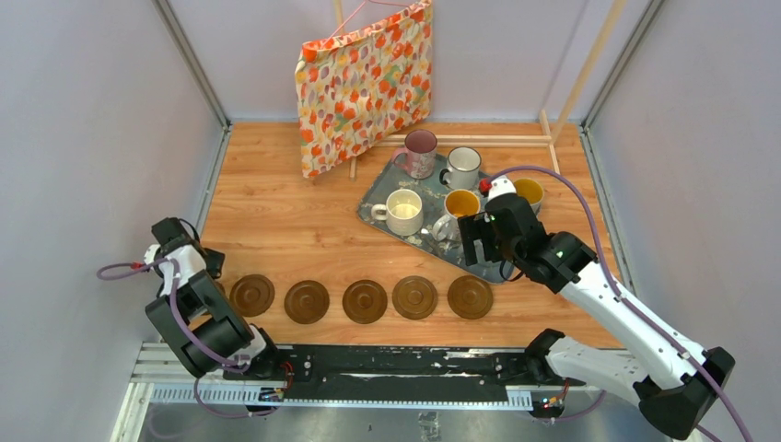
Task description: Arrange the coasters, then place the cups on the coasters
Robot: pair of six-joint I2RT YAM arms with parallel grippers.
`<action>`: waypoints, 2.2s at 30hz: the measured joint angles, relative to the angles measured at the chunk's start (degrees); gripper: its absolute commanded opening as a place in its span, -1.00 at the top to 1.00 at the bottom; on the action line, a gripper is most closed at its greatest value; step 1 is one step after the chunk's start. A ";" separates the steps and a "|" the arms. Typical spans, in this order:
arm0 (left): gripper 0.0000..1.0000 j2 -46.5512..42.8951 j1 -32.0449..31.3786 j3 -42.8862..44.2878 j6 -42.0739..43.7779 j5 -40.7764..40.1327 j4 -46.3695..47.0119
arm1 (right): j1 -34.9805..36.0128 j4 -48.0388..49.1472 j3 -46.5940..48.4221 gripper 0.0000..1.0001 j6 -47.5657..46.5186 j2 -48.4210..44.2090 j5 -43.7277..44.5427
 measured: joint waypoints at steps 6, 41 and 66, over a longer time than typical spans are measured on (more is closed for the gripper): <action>-1.00 0.70 0.09 3.30 1.55 2.12 0.11 | 0.00 0.00 0.00 -0.99 -0.02 0.00 0.00; -1.00 -8.76 -71.67 11.56 17.18 5.77 10.05 | 0.00 -4.02 0.33 -1.00 4.70 -2.84 12.35; -0.85 25.05 -105.22 33.62 26.08 10.58 24.94 | 0.00 -10.60 6.97 -0.95 6.64 -15.61 21.77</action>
